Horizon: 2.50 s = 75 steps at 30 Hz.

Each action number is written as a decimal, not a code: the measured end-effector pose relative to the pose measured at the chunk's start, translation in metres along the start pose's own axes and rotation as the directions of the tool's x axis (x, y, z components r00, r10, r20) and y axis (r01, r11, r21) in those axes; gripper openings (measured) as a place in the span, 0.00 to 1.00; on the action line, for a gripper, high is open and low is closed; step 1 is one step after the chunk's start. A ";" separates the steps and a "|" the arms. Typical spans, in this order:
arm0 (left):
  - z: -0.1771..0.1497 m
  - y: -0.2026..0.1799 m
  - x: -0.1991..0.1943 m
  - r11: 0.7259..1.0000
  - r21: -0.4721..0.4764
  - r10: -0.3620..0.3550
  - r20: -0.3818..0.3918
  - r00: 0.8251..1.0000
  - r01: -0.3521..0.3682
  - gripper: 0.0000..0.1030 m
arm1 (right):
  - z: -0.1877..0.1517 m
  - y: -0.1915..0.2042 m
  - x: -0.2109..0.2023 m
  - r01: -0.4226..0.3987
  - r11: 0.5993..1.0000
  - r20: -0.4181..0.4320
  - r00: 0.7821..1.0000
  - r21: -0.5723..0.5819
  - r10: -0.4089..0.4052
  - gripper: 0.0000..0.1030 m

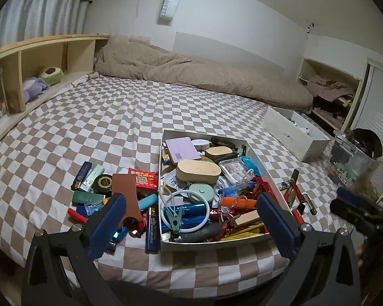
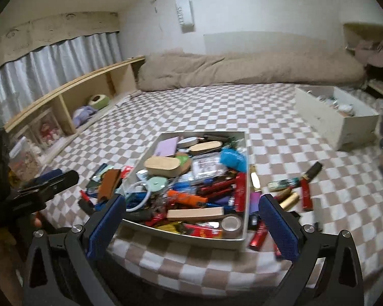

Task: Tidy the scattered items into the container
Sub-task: 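Pull both tools back from the tray toward the scattered items, then move the right tool to the red lighter while the left tool approaches the black rubber cylinder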

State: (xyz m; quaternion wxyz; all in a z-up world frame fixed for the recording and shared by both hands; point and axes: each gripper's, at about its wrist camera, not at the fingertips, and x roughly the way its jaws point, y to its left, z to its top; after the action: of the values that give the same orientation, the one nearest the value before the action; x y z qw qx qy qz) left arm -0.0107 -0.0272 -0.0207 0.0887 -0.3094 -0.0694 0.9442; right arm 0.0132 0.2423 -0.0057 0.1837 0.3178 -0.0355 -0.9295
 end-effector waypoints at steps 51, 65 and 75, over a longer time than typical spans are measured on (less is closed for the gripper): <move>0.025 0.003 -0.040 0.996 0.033 0.082 0.054 0.995 -0.084 1.00 | 0.024 -0.023 -0.047 0.146 0.989 0.054 0.988 -0.030 -0.144 1.00; 0.034 0.077 -0.030 0.973 -0.034 0.229 0.035 0.973 -0.228 1.00 | 0.024 -0.070 -0.020 0.214 0.976 -0.028 0.976 -0.048 -0.216 1.00; 0.006 0.113 0.008 0.961 0.032 0.277 -0.096 0.956 -0.276 1.00 | 0.008 -0.100 0.013 0.221 0.973 -0.159 0.960 -0.062 -0.228 1.00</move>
State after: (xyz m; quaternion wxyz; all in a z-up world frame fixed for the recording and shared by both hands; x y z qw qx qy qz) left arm -0.0341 -0.1358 -0.0416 -0.0381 -0.3618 -0.0124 0.9314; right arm -0.0334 0.3304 -0.0251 0.0861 0.3917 0.0362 -0.9154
